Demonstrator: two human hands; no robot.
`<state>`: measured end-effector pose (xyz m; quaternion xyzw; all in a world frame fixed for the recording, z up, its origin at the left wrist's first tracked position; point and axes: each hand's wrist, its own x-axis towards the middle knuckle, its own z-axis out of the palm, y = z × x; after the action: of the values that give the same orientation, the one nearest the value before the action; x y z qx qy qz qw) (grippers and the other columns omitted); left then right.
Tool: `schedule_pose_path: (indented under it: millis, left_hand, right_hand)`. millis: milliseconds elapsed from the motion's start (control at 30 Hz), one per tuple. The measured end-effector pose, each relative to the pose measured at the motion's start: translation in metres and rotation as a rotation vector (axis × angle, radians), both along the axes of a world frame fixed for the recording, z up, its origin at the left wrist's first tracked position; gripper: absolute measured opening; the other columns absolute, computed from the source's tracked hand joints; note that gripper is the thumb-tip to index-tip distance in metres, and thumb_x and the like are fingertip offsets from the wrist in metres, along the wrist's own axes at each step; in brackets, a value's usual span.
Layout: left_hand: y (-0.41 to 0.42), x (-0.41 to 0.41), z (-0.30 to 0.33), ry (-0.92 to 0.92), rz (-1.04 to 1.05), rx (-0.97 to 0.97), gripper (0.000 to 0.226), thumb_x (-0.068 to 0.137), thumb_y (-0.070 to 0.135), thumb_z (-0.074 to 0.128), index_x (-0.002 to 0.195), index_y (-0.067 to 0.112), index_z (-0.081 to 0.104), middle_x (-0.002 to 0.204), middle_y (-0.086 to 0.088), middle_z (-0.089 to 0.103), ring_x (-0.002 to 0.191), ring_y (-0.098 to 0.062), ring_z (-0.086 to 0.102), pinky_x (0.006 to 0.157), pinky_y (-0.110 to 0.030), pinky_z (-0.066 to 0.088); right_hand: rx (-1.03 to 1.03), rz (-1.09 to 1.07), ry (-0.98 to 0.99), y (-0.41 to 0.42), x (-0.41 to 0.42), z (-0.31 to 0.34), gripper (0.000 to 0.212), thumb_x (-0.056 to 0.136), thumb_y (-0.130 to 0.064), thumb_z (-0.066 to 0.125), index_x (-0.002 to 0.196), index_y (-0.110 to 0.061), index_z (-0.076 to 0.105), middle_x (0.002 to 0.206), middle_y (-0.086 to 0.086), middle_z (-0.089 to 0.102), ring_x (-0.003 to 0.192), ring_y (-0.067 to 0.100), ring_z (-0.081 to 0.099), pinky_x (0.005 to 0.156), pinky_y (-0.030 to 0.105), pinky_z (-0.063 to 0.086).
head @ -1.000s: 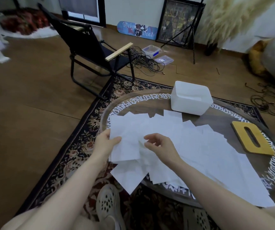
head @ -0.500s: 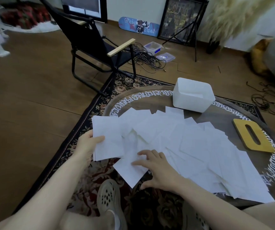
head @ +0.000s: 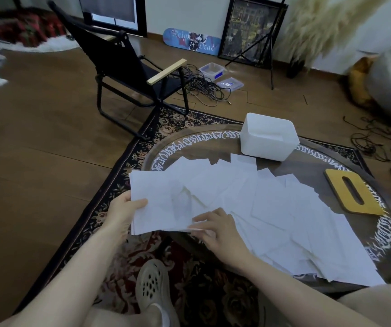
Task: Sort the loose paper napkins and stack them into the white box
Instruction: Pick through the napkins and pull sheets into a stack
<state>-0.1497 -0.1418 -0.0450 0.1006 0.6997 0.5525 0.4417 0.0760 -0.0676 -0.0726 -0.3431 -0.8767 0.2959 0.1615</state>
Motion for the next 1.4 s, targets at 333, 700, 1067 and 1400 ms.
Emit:
schedule_pose_path:
  millis: [333,700,1067,1400]
  left_hand:
    - [0.014,0.010,0.006,-0.012,0.098,0.061,0.017,0.089,-0.001,0.059,0.100,0.012,0.064,0.108,-0.011,0.066,0.102,-0.033,0.062,0.094,-0.052,0.049]
    - [0.039,0.047,0.026,0.051,-0.013,0.137,0.016,0.092,0.001,0.055,0.098,0.014,0.064,0.105,-0.008,0.067,0.095,-0.026,0.064,0.089,-0.046,0.053]
    - [0.065,0.094,0.033,-0.064,-0.216,0.201,0.017,0.096,0.010,0.053,0.088,0.016,0.067,0.085,-0.001,0.072,0.077,-0.018,0.067,0.070,-0.032,0.052]
    - [0.084,0.122,0.043,-0.193,-0.252,0.230,0.014,0.094,0.023,0.058,0.095,0.017,0.071,0.095,-0.004,0.074,0.088,-0.025,0.068,0.082,-0.041,0.053]
  right_hand:
    - [-0.675,-0.456,0.485,0.030,0.011,0.051,0.012,0.092,-0.011,0.061,0.091,-0.007,0.072,0.082,-0.002,0.073,0.072,0.005,0.068,0.068,0.017,0.051]
    - [-0.718,-0.548,0.522,0.077,0.032,0.081,0.021,0.096,-0.011,0.054,0.077,-0.014,0.062,0.062,-0.005,0.056,0.061,0.016,0.037,0.055,0.023,0.030]
    - [-0.801,-0.413,0.468,0.079,0.029,0.085,0.013,0.094,-0.017,0.057,0.099,-0.009,0.066,0.084,0.010,0.057,0.070,0.020,0.043,0.056,0.024,0.035]
    - [-0.761,-0.441,0.486,0.086,0.052,0.095,0.020,0.094,-0.016,0.058,0.103,0.001,0.064,0.080,0.007,0.066,0.071,0.022,0.051,0.066,0.030,0.044]
